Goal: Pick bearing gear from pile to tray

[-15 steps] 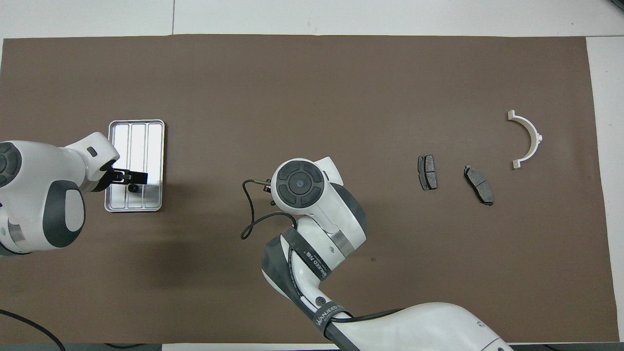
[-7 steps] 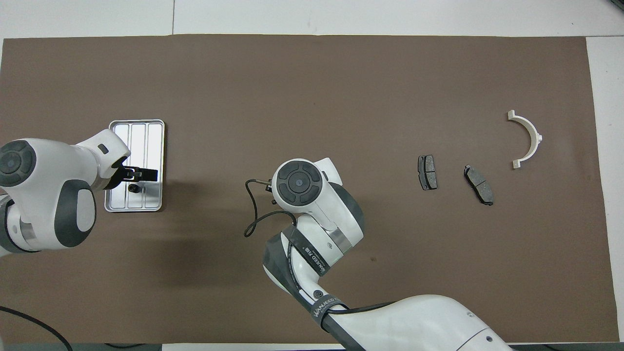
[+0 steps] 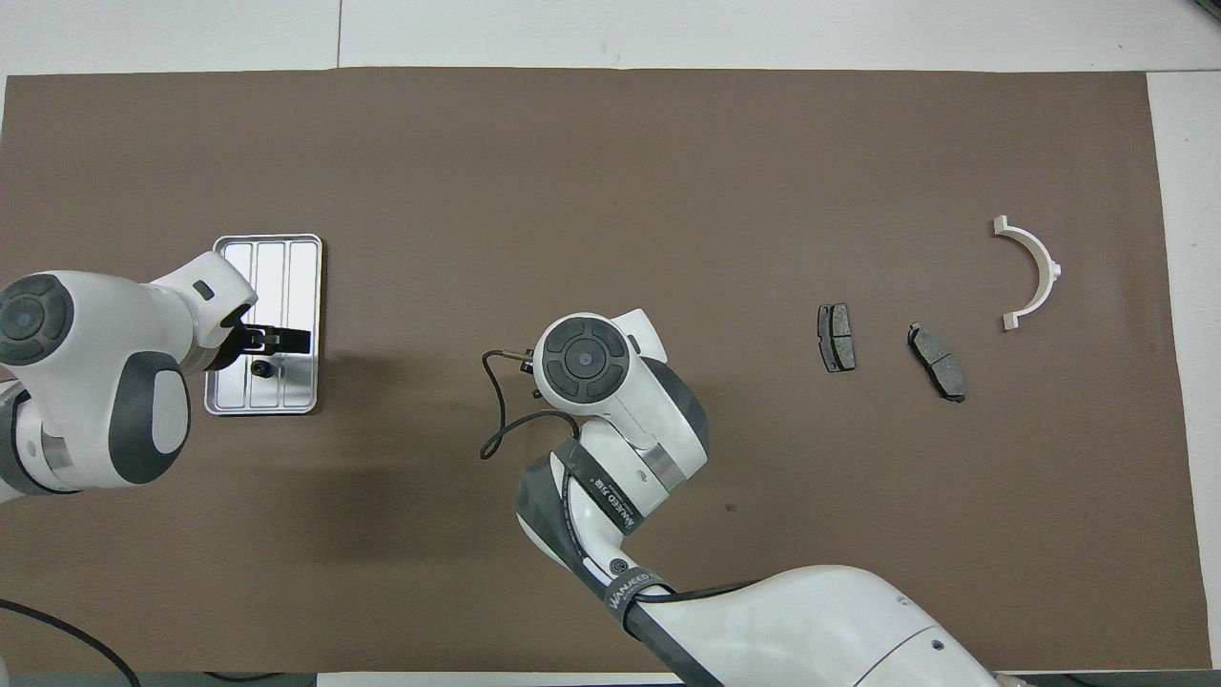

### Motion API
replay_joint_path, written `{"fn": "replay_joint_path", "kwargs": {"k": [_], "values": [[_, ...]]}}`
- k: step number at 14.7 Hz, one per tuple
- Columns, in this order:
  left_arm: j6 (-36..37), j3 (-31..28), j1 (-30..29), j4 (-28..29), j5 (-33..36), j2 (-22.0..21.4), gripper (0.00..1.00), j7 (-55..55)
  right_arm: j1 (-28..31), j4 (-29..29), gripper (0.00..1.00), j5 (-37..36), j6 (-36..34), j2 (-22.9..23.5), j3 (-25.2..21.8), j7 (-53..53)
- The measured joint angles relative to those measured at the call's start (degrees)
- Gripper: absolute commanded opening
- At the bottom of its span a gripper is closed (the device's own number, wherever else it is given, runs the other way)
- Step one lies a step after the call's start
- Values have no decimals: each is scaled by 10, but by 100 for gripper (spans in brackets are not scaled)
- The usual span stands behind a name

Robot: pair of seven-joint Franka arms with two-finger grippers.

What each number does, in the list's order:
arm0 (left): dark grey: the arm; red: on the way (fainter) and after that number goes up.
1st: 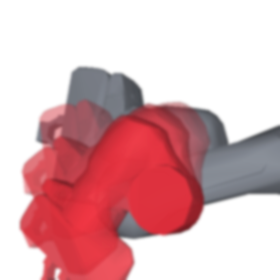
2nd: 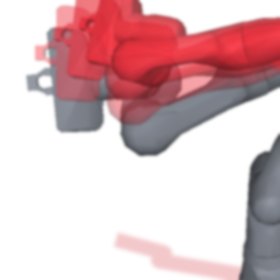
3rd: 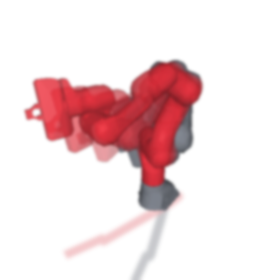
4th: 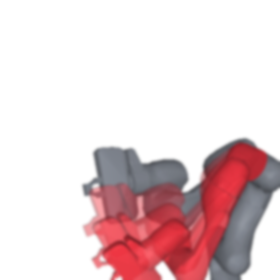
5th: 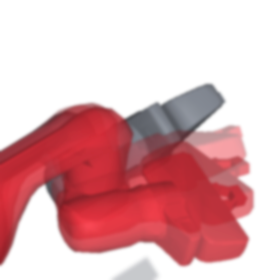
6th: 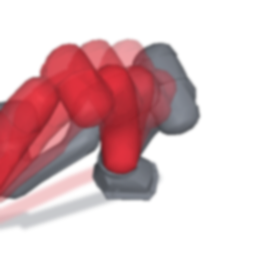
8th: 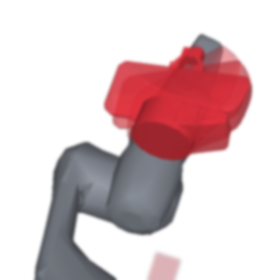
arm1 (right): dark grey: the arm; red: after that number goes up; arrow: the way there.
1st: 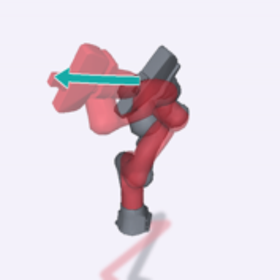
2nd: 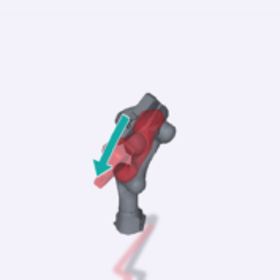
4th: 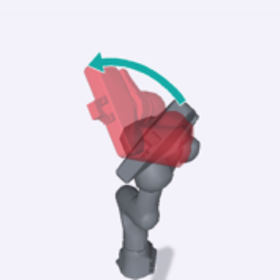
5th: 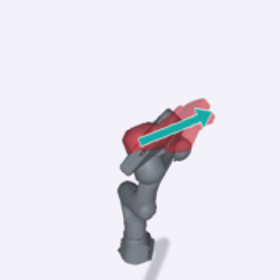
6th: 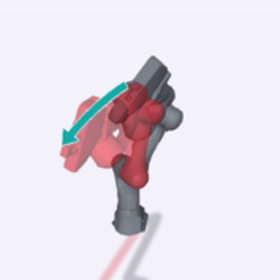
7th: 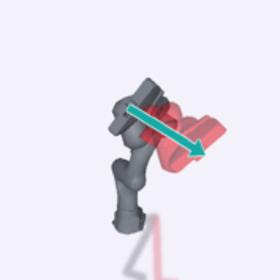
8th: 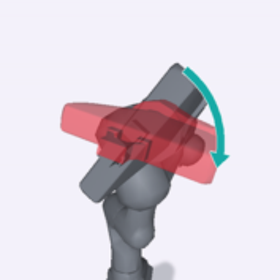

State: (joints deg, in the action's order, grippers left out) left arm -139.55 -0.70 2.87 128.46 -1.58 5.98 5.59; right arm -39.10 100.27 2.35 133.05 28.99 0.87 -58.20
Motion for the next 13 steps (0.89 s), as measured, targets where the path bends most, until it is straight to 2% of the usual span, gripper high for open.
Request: {"fn": "replay_joint_path", "kwargs": {"k": [1,5,9,11,13], "values": [[0,0,0,0,0,0,100,0,0,0,100,0,0,0,0,-4],[-1,0,0,0,0,0,100,-2,7,-8,100,0,-5,0,-8,-9],[-1,0,7,0,0,0,100,-21,33,-68,100,-1,-86,-11,-12,-9],[-2,0,30,0,0,0,100,-67,52,-90,100,-2,-120,-35,-12,-2],[-1,1,80,-6,0,0,100,-144,67,-96,100,-3,-149,-65,-12,15]]}}
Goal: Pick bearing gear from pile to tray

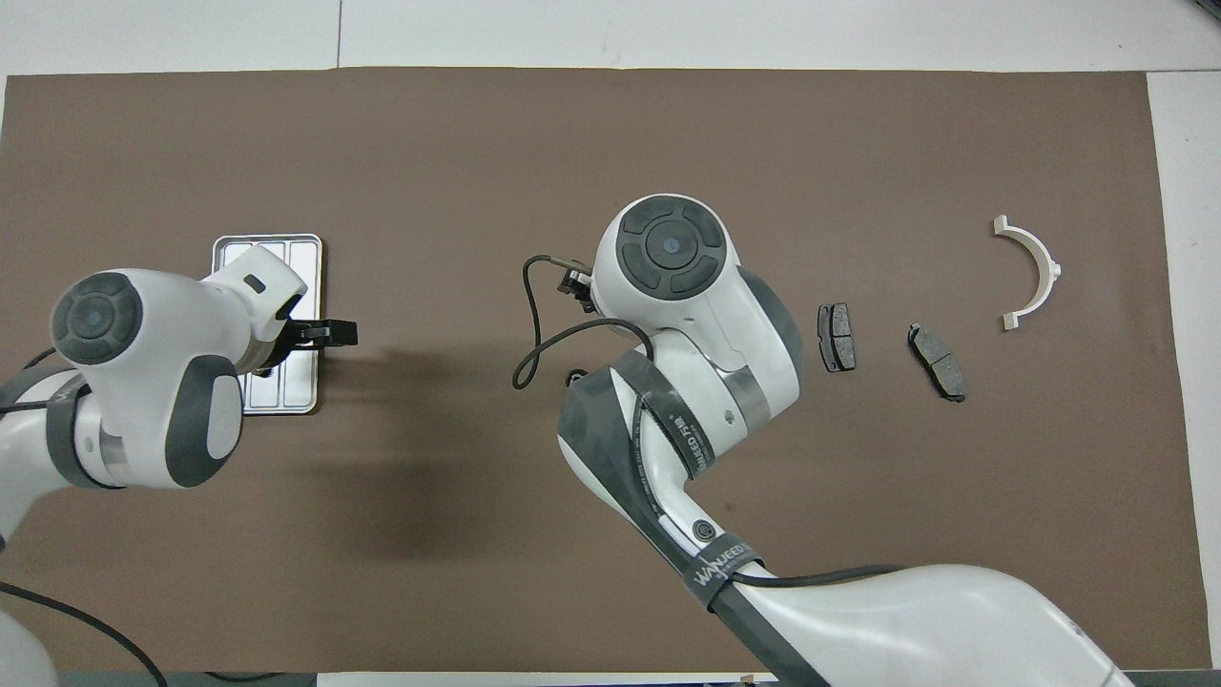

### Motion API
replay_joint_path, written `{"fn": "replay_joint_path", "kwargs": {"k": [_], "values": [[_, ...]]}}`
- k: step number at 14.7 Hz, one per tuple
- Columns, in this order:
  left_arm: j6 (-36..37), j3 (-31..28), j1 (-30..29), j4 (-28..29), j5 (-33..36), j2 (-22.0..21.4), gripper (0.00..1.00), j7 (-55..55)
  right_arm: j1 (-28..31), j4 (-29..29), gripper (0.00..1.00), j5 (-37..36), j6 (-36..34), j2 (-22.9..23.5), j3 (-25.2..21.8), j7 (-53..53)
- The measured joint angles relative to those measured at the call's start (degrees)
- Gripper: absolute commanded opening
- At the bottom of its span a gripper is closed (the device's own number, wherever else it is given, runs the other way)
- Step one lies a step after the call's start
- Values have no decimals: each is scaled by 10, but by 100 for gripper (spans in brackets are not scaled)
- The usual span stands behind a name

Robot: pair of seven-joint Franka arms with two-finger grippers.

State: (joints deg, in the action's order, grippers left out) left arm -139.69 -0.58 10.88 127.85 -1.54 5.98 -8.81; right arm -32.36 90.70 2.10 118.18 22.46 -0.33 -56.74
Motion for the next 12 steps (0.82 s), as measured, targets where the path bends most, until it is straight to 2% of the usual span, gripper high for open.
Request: {"fn": "replay_joint_path", "kwargs": {"k": [3,6,9,12], "values": [[17,2,95,-18,15,0,100,-126,28,-2,100,-4,-42,-45,0,61],[38,3,177,-30,35,0,100,-236,86,-3,100,-6,-85,-90,-1,188],[44,3,240,-32,37,5,100,-313,153,-3,100,-7,-125,-126,-2,319],[43,3,282,-46,37,38,100,-363,205,-3,100,-7,-155,-150,-2,417]]}}
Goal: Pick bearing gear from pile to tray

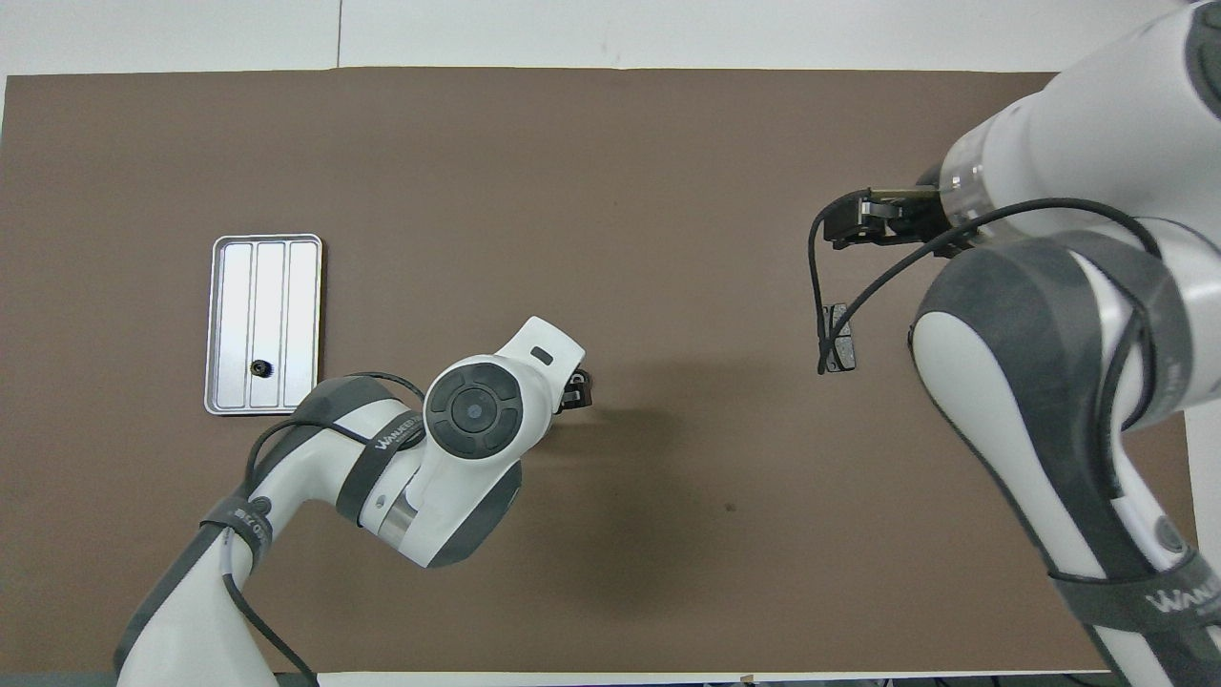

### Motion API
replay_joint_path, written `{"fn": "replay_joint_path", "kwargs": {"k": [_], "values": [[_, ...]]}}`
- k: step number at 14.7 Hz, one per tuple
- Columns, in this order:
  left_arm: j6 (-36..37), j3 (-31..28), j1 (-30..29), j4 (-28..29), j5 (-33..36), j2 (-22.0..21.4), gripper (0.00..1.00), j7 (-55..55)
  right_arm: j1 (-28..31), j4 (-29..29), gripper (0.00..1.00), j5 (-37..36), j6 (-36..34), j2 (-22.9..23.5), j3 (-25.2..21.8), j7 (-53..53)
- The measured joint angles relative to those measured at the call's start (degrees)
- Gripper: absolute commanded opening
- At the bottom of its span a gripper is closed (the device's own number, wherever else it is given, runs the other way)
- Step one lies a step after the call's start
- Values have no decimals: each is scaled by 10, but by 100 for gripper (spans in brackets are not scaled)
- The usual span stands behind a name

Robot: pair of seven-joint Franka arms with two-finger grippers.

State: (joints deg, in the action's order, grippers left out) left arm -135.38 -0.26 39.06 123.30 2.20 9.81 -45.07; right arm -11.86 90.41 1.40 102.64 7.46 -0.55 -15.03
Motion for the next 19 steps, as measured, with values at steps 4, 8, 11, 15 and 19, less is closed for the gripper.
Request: {"fn": "replay_joint_path", "kwargs": {"k": [4,8,11,15,19], "values": [[-4,0,14,-41,0,50,100,-22,71,0,100,-9,-19,-14,-1,121],[-4,0,24,-84,0,80,100,-27,116,0,100,-19,-21,-15,0,173],[-4,-1,26,-93,0,93,100,-28,119,0,100,-20,-25,-15,0,175],[-4,-3,26,-94,0,96,98,-28,124,0,100,-20,-26,-15,0,175],[-4,-6,26,-94,8,97,95,-28,126,0,100,-20,-26,-15,0,175]]}}
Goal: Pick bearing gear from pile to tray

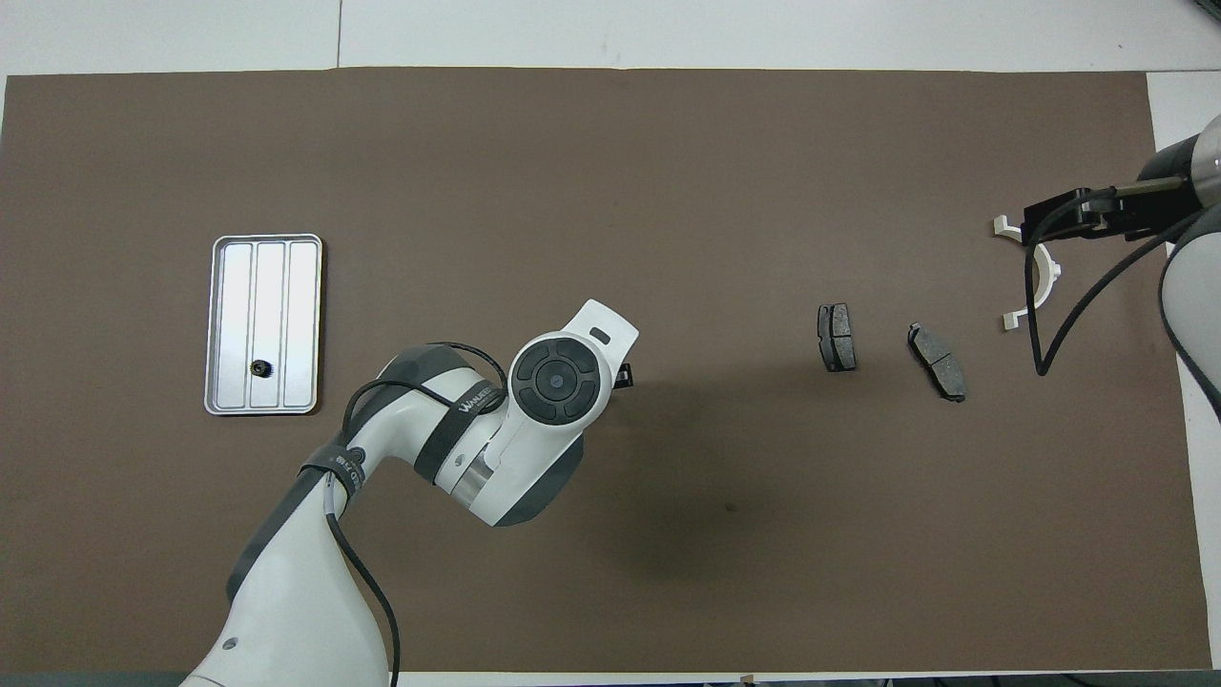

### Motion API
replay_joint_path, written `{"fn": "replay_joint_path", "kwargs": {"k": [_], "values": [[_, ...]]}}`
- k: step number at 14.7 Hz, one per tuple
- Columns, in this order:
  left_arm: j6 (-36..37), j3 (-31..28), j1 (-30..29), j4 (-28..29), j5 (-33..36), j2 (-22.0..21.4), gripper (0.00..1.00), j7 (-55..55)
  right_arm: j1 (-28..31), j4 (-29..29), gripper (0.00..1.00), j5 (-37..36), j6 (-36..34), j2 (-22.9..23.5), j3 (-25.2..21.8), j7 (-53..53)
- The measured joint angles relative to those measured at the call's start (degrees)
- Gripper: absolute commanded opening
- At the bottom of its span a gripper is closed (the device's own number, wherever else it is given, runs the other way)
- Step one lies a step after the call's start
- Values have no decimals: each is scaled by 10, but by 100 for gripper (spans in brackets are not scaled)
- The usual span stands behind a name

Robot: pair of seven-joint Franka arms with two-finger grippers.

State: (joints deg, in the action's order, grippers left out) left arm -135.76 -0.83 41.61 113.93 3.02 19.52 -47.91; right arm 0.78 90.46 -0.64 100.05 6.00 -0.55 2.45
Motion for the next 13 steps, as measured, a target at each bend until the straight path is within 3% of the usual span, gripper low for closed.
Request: {"fn": "replay_joint_path", "kwargs": {"k": [11,13], "values": [[-14,-4,0,-2,9,7,86,0,-3,0,100,0,-8,-5,10,0],[-17,-4,0,-2,10,9,80,0,-5,0,100,0,-20,-19,11,0]]}}
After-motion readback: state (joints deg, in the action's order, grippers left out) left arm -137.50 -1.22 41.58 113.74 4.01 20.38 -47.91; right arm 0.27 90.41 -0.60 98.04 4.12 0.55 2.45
